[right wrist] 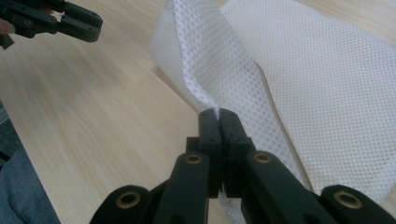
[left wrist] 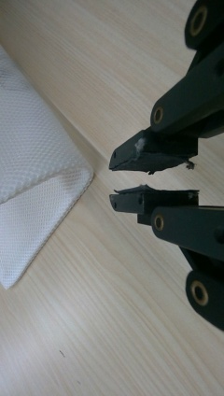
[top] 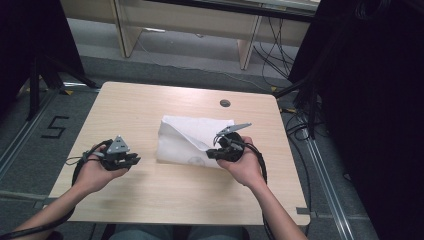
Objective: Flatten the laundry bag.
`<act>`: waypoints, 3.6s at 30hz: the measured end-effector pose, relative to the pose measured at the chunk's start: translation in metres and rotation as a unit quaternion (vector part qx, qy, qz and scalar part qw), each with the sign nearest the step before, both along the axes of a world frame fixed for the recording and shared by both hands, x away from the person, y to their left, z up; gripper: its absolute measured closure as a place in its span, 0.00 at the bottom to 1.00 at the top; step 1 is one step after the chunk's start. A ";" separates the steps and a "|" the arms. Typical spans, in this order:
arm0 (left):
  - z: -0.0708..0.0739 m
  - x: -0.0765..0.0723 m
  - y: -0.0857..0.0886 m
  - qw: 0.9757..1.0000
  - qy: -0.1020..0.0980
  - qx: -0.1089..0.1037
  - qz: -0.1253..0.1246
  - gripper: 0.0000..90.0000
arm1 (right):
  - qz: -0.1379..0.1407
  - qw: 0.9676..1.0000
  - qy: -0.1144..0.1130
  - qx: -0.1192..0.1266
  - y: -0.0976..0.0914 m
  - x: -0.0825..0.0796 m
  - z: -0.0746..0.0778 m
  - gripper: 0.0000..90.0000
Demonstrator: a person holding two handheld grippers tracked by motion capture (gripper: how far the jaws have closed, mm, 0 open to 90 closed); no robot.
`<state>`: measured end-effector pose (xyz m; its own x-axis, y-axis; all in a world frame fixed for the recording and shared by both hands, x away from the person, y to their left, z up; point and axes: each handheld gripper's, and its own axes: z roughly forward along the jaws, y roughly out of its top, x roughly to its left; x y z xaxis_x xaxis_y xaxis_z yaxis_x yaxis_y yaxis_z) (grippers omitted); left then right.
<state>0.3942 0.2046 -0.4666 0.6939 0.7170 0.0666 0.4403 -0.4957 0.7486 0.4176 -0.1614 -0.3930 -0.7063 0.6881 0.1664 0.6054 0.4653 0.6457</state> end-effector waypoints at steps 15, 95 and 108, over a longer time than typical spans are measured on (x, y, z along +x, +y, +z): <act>-0.006 -0.022 0.023 1.000 -0.014 0.005 0.027 0.81 | 0.016 1.000 0.001 0.008 -0.001 -0.016 -0.011 1.00; -0.010 -0.024 -0.011 0.999 -0.012 -0.034 -0.026 0.68 | 0.052 0.995 0.081 -0.019 -0.012 -0.084 -0.058 0.71; -0.023 -0.026 -0.053 0.990 0.052 -0.019 -0.130 0.59 | -0.075 0.990 0.098 -0.069 -0.073 -0.051 -0.070 1.00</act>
<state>0.3679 0.1518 -0.4895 0.8566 0.5146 -0.0378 0.3775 -0.5751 0.7258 0.3668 -0.2346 -0.4632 -0.5576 0.8089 0.1867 0.7820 0.4363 0.4451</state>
